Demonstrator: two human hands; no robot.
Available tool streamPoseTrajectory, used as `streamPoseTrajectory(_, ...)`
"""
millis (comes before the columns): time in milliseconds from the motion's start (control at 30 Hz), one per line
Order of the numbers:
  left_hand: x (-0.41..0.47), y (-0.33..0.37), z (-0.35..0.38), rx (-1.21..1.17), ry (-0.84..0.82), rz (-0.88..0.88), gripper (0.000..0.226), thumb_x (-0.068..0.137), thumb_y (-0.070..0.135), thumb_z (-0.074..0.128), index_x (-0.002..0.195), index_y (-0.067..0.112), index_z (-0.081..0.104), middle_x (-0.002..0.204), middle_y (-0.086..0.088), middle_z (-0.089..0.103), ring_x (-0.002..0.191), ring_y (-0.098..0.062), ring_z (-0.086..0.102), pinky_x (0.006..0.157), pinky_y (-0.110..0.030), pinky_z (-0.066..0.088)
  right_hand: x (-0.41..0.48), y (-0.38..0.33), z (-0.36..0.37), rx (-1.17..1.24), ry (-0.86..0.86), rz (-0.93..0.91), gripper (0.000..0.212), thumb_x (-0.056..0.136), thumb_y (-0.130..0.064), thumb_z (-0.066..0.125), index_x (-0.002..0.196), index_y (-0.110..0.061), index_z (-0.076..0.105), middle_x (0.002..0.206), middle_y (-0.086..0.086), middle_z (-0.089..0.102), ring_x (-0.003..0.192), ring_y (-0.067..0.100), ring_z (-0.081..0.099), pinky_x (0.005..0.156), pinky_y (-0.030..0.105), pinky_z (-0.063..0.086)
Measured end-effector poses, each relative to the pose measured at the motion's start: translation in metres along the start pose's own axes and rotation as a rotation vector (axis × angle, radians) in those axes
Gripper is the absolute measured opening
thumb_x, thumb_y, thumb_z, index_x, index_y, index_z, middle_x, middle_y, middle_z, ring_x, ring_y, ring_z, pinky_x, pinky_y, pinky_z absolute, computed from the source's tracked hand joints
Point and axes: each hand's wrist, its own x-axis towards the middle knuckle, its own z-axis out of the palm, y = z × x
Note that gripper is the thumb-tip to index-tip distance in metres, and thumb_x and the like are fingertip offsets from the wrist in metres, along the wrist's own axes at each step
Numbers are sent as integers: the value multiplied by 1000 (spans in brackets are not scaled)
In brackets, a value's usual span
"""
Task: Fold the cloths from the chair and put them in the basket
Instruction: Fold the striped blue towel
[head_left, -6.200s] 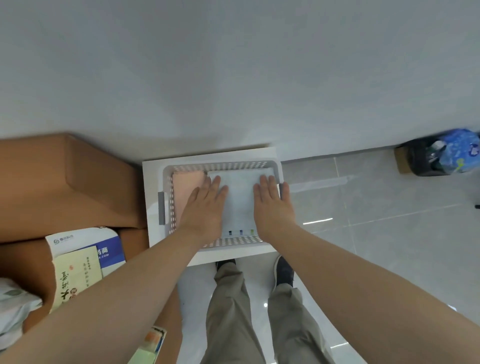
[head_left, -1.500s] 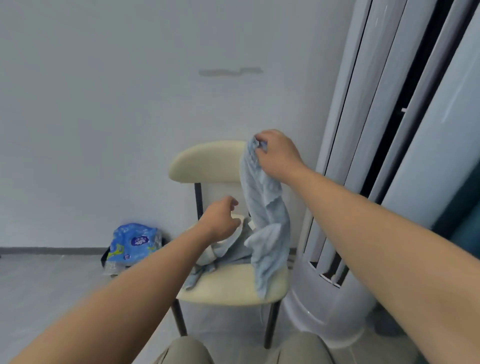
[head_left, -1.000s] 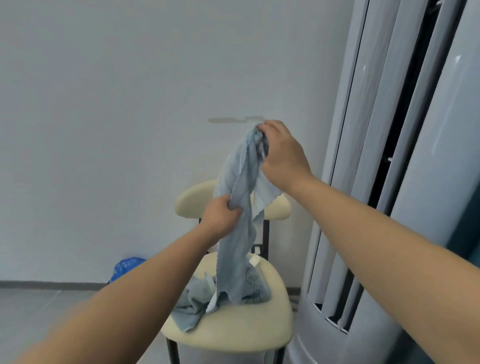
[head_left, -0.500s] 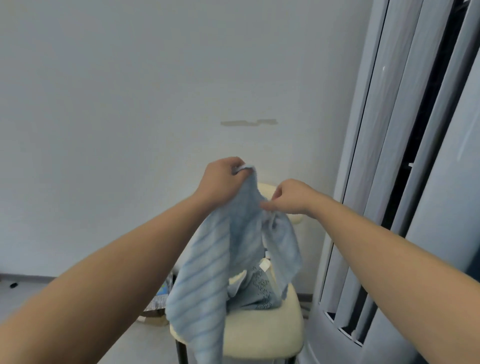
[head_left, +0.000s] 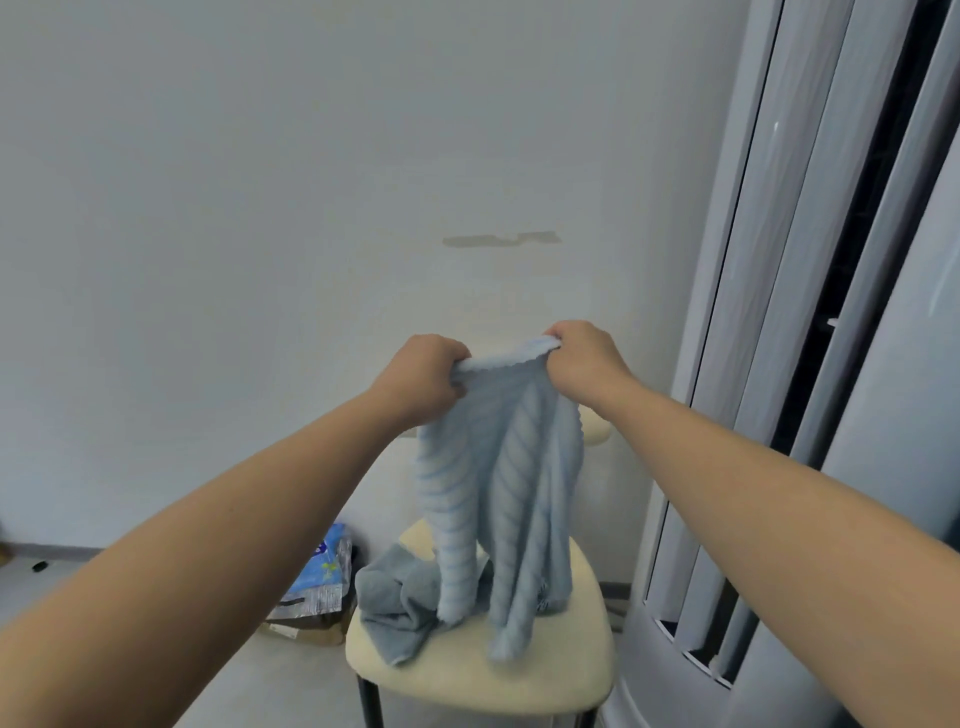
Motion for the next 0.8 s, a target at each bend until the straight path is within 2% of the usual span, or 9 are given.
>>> streamPoseTrajectory(133, -3, -21, 12, 61, -32, -115, 33, 92, 21, 63, 64, 16, 46, 70, -2, 54, 76, -28, 54, 63, -33, 40, 5, 2, -10, -109, 107, 4, 25, 82, -2, 40, 92, -11, 62, 99, 12, 65, 86, 33, 59, 76, 36, 51)
streamPoseTrajectory(267, -10, -33, 20, 80, 1, -134, 16, 97, 27, 56, 85, 16, 56, 86, -5, 63, 88, -32, 59, 72, -38, 50, 7, 5, -21, -270, 150, 29, 18, 85, -1, 37, 84, -10, 53, 92, 11, 60, 79, 34, 59, 63, 35, 45)
streamPoseTrajectory(333, -16, -36, 26, 38, 48, -88, 12, 99, 26, 53, 109, 19, 54, 97, -7, 66, 92, -34, 60, 78, -43, 52, 10, 8, -26, -329, 159, 57, 17, 86, 1, 38, 81, -11, 50, 92, 12, 59, 78, 33, 58, 60, 33, 39)
streamPoseTrajectory(400, -25, -34, 32, -40, 78, -44, 25, 102, 22, 48, 126, 23, 41, 106, -4, 65, 92, -33, 59, 80, -46, 52, 14, 11, -29, -306, 165, 108, 18, 87, 1, 40, 80, -10, 51, 91, 13, 59, 78, 34, 59, 62, 34, 42)
streamPoseTrajectory(467, -37, -28, 37, -77, 117, -8, 27, 102, 18, 43, 127, 24, 36, 109, -2, 62, 88, -32, 58, 76, -44, 49, 19, 14, -30, -245, 174, 152, 18, 84, 4, 43, 77, -10, 51, 89, 14, 59, 77, 34, 60, 64, 35, 46)
streamPoseTrajectory(533, -47, -25, 43, -13, 138, 119, 27, 99, 11, 44, 124, 21, 40, 122, -4, 56, 91, -31, 57, 74, -38, 45, 21, 14, -30, -190, 183, 177, 18, 82, 7, 47, 74, -8, 51, 86, 15, 60, 74, 34, 62, 64, 37, 53)
streamPoseTrajectory(633, -56, -27, 56, 158, 11, 304, 31, 88, 2, 52, 113, 20, 44, 141, -6, 44, 95, -29, 55, 67, -36, 47, 23, 11, -31, -119, 193, 189, 15, 78, 9, 49, 72, -4, 53, 78, 14, 59, 72, 34, 64, 63, 38, 57)
streamPoseTrajectory(733, -57, -25, 71, 164, -160, 158, 33, 85, -4, 53, 105, 18, 67, 124, -6, 53, 101, -32, 58, 70, -33, 43, 23, 6, -32, -59, 189, 189, 20, 76, 6, 46, 83, 0, 65, 79, 16, 66, 73, 36, 70, 69, 46, 63)
streamPoseTrajectory(800, -54, -28, 84, 82, -238, -21, 44, 87, -5, 49, 112, 21, 74, 125, -5, 58, 108, -30, 59, 85, -37, 50, 22, 2, -32, -39, 182, 179, 26, 78, 4, 45, 87, -2, 68, 80, 17, 68, 69, 37, 70, 70, 50, 64)
